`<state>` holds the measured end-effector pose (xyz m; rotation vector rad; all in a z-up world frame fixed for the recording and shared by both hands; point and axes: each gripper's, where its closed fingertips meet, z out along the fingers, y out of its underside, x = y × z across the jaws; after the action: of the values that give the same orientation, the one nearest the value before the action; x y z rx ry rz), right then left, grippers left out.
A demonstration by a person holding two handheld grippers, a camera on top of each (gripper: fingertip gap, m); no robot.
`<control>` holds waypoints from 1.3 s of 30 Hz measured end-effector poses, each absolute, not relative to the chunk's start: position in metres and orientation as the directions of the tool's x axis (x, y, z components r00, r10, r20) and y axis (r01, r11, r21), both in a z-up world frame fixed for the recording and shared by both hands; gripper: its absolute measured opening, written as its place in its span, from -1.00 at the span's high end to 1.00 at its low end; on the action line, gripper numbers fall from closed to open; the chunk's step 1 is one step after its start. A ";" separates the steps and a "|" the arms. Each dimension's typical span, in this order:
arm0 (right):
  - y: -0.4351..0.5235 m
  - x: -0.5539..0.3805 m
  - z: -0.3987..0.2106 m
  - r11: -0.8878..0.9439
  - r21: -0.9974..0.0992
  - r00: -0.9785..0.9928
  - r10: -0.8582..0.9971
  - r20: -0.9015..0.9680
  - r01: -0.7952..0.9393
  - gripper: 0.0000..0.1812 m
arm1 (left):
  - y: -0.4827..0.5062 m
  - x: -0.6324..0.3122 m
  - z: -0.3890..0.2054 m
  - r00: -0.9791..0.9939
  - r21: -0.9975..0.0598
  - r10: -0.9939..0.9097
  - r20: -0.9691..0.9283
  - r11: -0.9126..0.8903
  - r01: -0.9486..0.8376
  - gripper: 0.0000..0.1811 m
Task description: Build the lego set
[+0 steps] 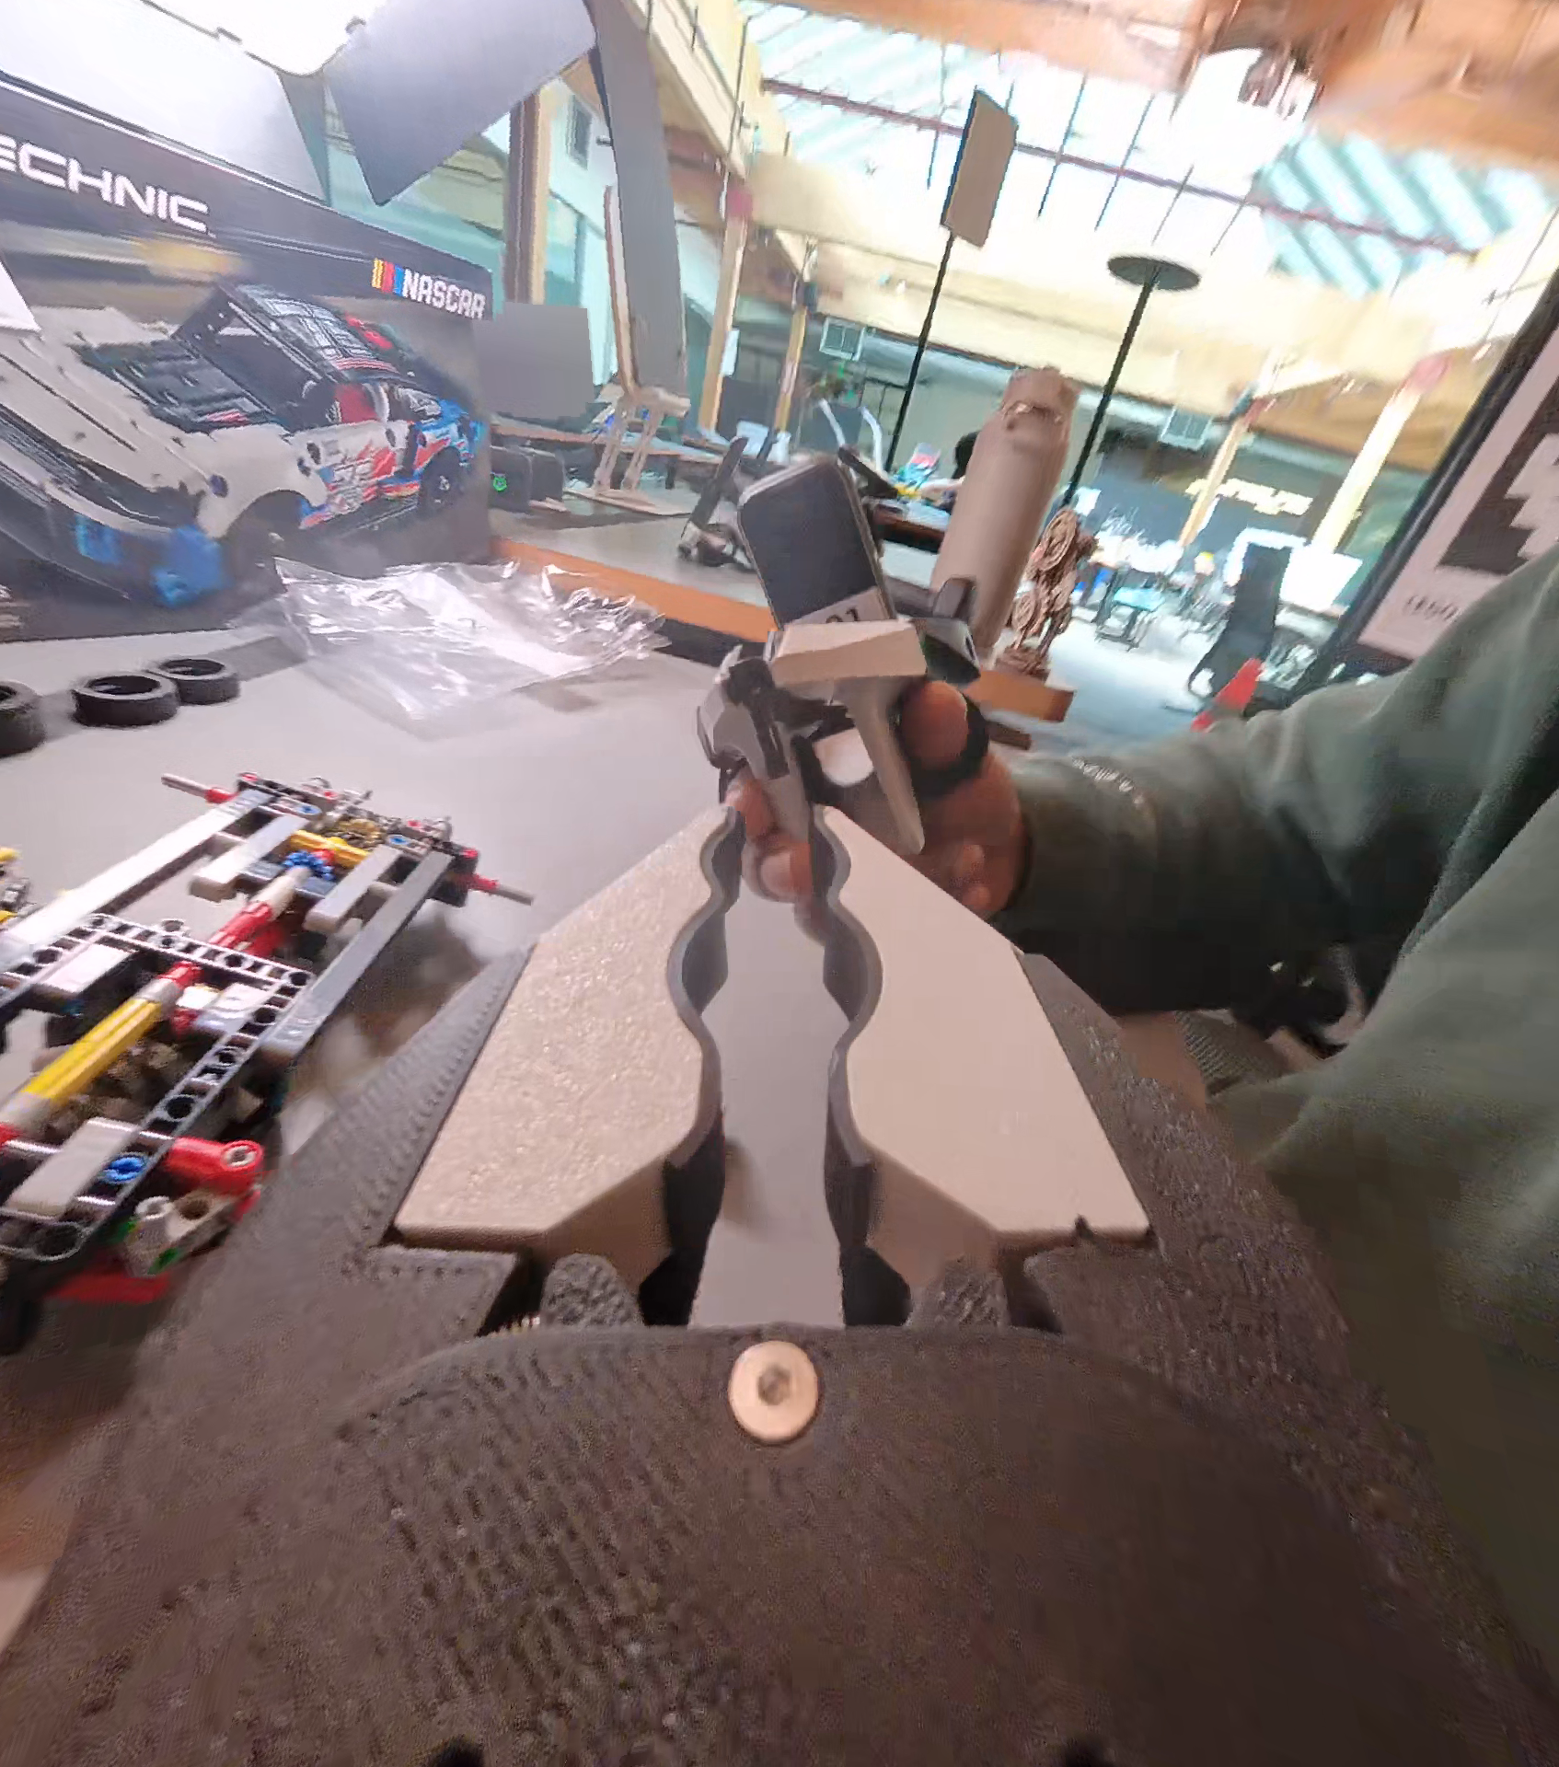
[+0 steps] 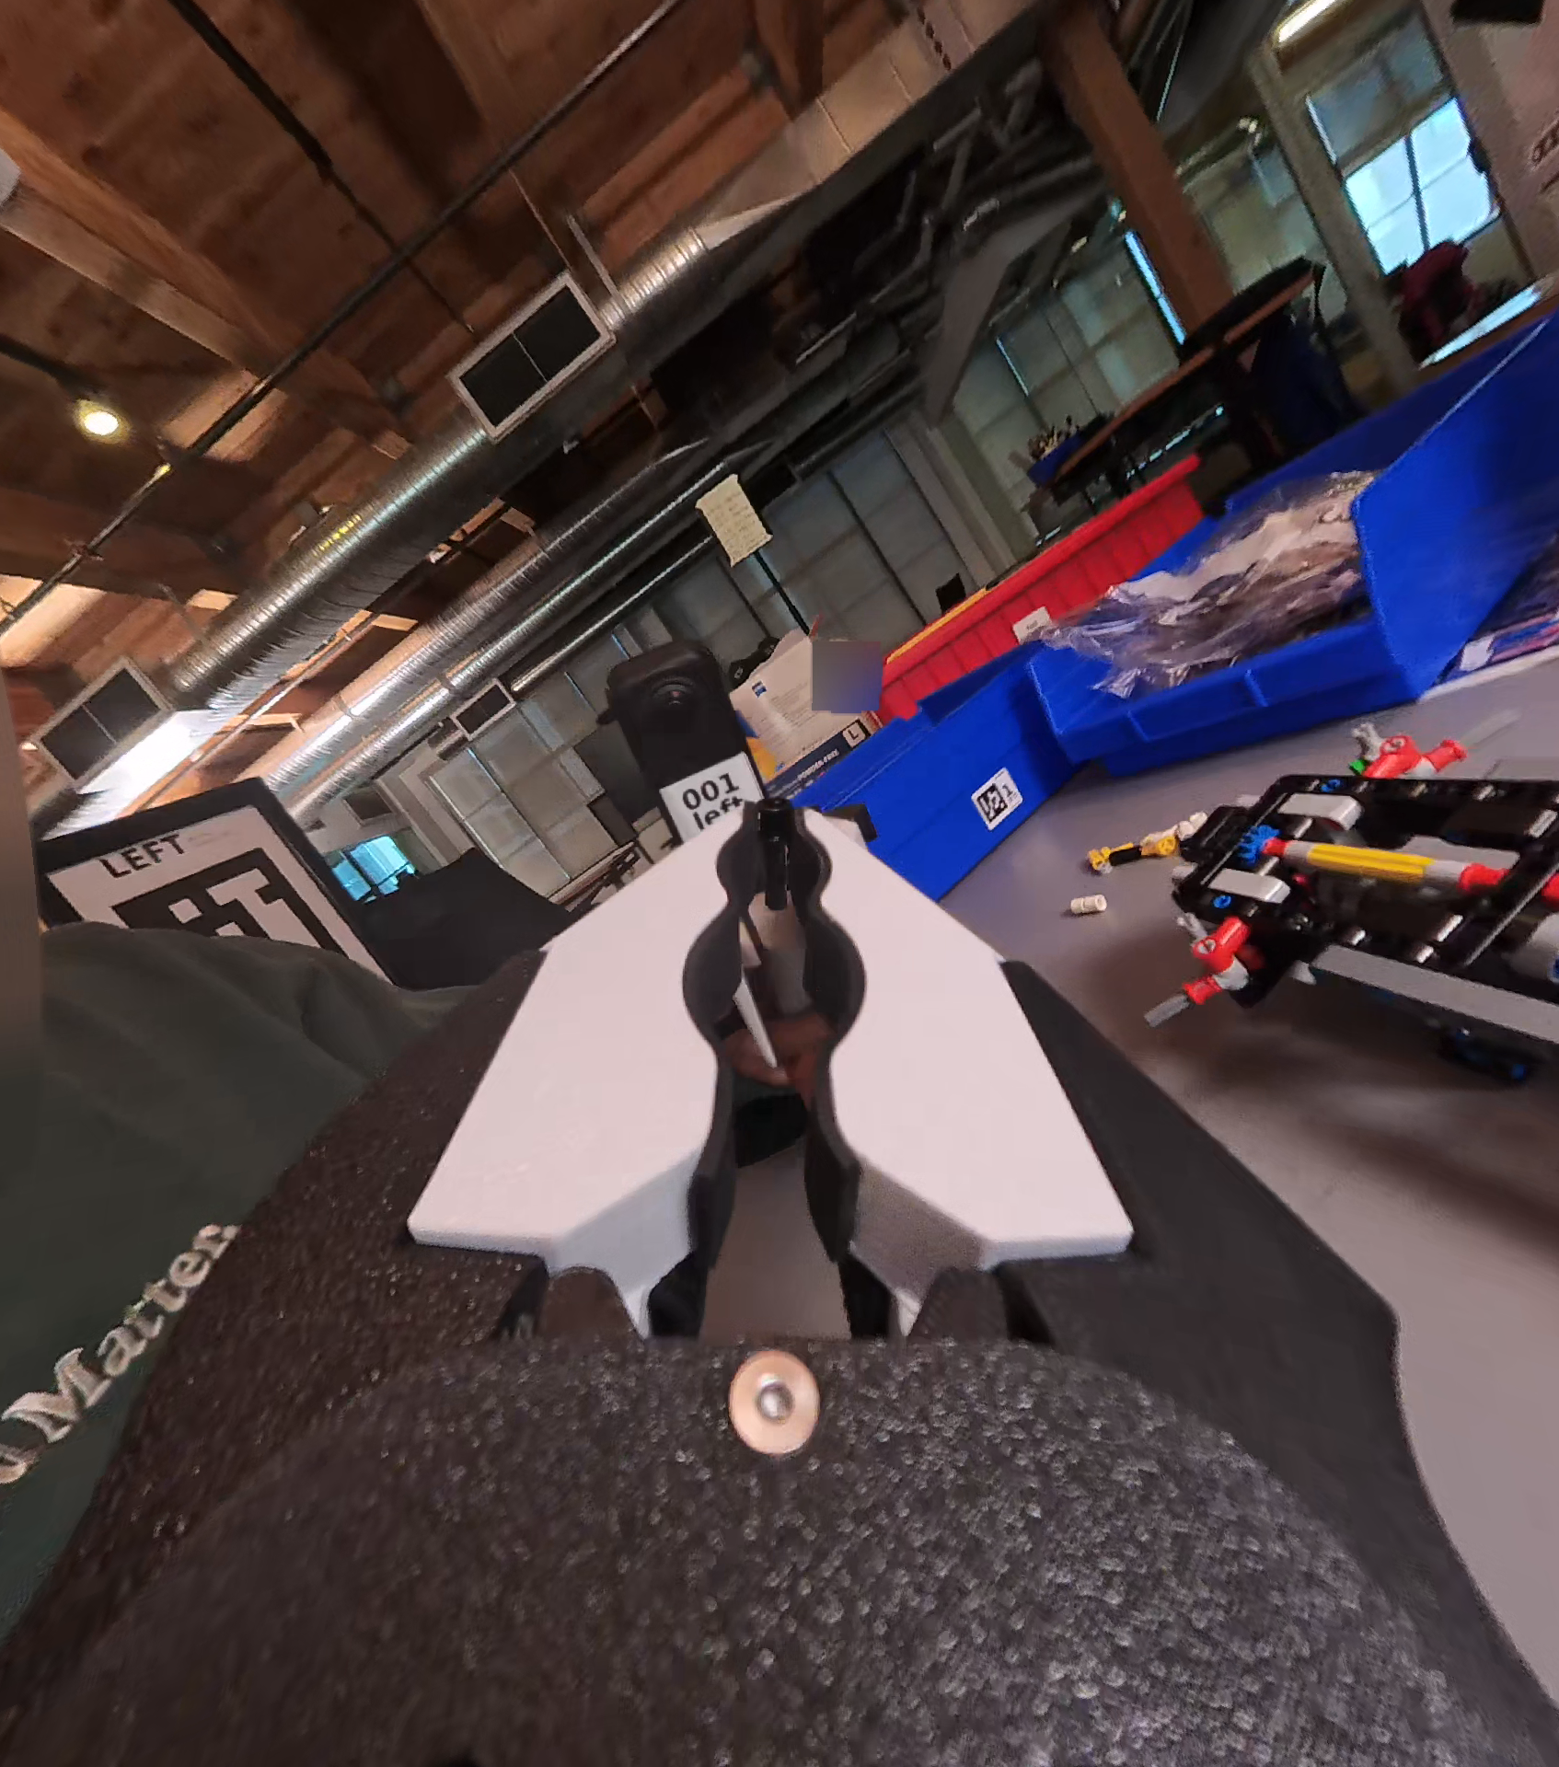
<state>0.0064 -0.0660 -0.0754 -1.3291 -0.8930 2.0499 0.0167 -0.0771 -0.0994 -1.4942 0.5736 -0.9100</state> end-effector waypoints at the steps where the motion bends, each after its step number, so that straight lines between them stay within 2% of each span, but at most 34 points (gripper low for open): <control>1: -0.067 0.007 -0.073 -0.626 -0.773 -0.371 0.745 -0.555 -0.101 0.97 | -0.078 0.017 -0.097 0.551 -0.970 -0.800 0.237 -0.160 0.184 0.88; 8: -0.077 0.005 -0.070 -0.562 -0.813 -0.378 0.793 -0.478 -0.150 0.97 | -0.080 0.019 -0.089 0.522 -0.954 -0.805 0.281 -0.174 0.244 0.89; 12: -0.080 0.005 -0.071 -0.519 -0.840 -0.365 0.822 -0.438 -0.160 0.97 | -0.082 0.019 -0.088 0.505 -0.949 -0.811 0.295 -0.185 0.257 0.98; 20: -0.080 0.009 -0.080 -0.335 -0.937 -0.317 0.903 -0.288 -0.101 0.99 | -0.083 0.010 -0.084 0.498 -0.947 -0.814 0.300 -0.193 0.255 0.98; 30: -0.078 0.011 -0.080 -0.318 -0.943 -0.311 0.910 -0.275 -0.097 1.00 | -0.084 0.008 -0.085 0.500 -0.955 -0.819 0.281 -0.187 0.230 0.98; 32: -0.075 0.013 -0.083 -0.255 -0.964 -0.295 0.929 -0.223 -0.075 1.00 | -0.084 0.008 -0.087 0.497 -0.955 -0.820 0.283 -0.195 0.222 0.98; 35: -0.070 0.016 -0.096 -0.058 -0.998 -0.266 0.962 -0.056 0.003 0.87 | -0.084 0.009 -0.093 0.496 -0.960 -0.824 0.274 -0.208 0.185 0.98; 39: -0.075 0.027 -0.114 0.148 -0.985 -0.321 0.940 0.112 0.090 0.84 | -0.085 0.015 -0.108 0.480 -0.962 -0.835 0.270 -0.250 0.106 0.98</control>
<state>0.0268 -0.0753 -0.1136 -1.0218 -1.5885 1.2801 0.0151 -0.0854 -0.1079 -1.5721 0.6503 -1.0182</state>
